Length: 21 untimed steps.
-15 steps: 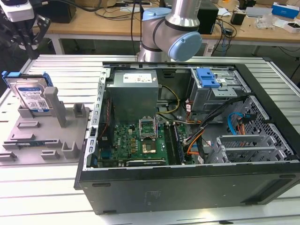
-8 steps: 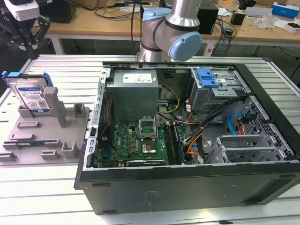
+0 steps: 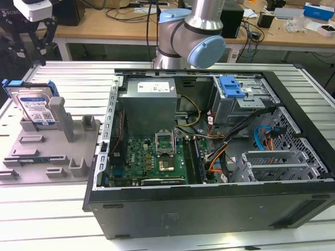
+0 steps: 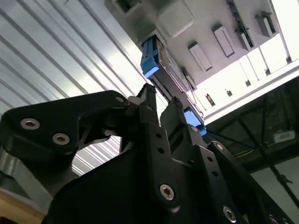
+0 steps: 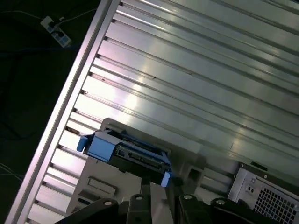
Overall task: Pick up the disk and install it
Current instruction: 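Pick up the disk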
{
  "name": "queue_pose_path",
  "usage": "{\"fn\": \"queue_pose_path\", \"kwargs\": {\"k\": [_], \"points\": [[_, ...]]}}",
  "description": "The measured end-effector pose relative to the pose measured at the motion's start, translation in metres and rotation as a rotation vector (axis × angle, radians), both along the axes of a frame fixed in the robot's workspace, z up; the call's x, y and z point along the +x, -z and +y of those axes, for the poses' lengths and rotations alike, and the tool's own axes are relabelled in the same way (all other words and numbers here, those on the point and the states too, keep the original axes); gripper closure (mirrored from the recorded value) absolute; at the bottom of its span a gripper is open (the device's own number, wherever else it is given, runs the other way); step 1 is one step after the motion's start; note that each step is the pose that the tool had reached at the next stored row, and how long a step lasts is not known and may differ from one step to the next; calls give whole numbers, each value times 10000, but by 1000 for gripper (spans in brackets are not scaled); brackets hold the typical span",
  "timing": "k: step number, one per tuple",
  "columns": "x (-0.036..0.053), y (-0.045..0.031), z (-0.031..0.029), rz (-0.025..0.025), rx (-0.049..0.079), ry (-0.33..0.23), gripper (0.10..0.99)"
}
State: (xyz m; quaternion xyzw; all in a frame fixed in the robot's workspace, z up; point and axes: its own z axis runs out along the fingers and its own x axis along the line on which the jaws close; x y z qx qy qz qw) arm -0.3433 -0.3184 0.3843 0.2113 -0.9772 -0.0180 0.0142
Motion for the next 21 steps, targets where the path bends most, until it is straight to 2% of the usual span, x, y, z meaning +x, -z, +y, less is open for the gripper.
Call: {"fn": "queue_pose_path", "kwargs": {"k": [2, 3, 4, 5, 7, 21], "points": [[0, 1, 1, 1, -1, -453, 671], [0, 2, 2, 1, -3, -883, 612], [0, 2, 2, 0, -4, -1107, 612], [0, 2, 3, 1, -4, -1298, 545], [0, 5, 13, 1, -5, -1829, 545], [0, 50, 16, 8, -69, -4337, 545]]}}
